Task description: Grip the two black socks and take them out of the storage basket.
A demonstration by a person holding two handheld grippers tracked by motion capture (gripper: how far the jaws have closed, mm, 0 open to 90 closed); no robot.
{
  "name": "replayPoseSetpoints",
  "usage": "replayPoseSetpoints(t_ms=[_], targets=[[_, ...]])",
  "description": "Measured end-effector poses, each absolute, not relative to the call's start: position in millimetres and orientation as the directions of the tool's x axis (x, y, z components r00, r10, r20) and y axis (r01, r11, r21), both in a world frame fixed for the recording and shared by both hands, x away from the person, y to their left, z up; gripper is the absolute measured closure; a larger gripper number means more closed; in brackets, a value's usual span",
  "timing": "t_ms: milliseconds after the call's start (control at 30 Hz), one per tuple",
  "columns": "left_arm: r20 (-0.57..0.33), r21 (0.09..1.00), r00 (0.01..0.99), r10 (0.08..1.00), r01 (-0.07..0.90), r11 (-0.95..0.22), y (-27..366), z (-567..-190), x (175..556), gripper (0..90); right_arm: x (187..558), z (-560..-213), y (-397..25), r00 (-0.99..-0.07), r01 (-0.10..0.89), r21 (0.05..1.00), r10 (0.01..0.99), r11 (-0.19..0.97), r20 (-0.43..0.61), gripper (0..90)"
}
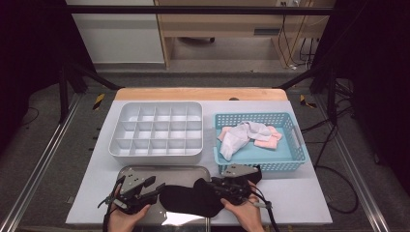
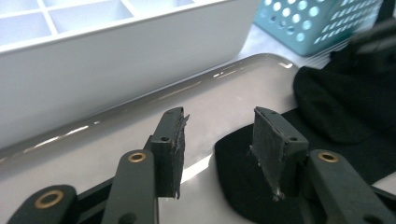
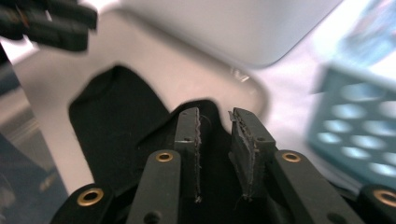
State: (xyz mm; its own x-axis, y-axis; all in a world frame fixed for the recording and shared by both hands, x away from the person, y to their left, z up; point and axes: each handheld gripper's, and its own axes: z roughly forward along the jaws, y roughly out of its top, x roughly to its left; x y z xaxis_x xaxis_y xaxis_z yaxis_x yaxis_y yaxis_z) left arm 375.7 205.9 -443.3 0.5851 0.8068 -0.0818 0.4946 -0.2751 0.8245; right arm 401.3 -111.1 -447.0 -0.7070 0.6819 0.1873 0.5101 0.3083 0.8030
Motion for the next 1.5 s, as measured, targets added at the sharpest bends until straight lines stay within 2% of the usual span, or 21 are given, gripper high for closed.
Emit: replayPoseSetpoints(t_ms=[133,267,400,600,700,833,1000,1167,1500], targets=[[-0.076,0.819,0.611,0.788,0.489,-0.3,193,-436,378,52.3,393,-430,-144,-0.668,0.486,0.834,0.726,0.26,0.163,69.7],[-0.065,0.803,0.642,0.764,0.488,-0.342,170,-437,380,52.1,383,-423,-184,-0.579,0.479,0.854,0.805,0.206,0.13,69.3],[-0.054,0.776,0.667,0.743,0.497,-0.389,143,-445,384,52.0,376,-436,-214,-0.485,0.501,0.847,0.869,0.178,0.104,66.8],[-0.044,0.749,0.683,0.729,0.506,-0.429,115,-458,390,53.0,383,-453,-230,-0.425,0.538,0.825,0.901,0.174,0.087,57.0],[-0.029,0.735,0.682,0.731,0.51,-0.447,109,-464,392,56.6,392,-464,-229,-0.425,0.576,0.795,0.9,0.19,0.093,55.2],[-0.036,0.72,0.686,0.727,0.522,-0.457,107,-469,394,68.1,399,-475,-223,-0.431,0.604,0.769,0.898,0.212,0.091,55.4],[-0.045,0.718,0.692,0.721,0.524,-0.458,107,-471,395,81.0,404,-482,-217,-0.443,0.633,0.736,0.892,0.241,0.089,65.0],[-0.064,0.725,0.696,0.716,0.525,-0.446,109,-470,396,87.9,404,-481,-218,-0.448,0.642,0.727,0.888,0.242,0.099,84.8],[-0.158,0.769,0.691,0.705,0.534,-0.351,139,-449,390,88.6,374,-449,-235,-0.435,0.615,0.769,0.889,0.177,0.143,85.9]])
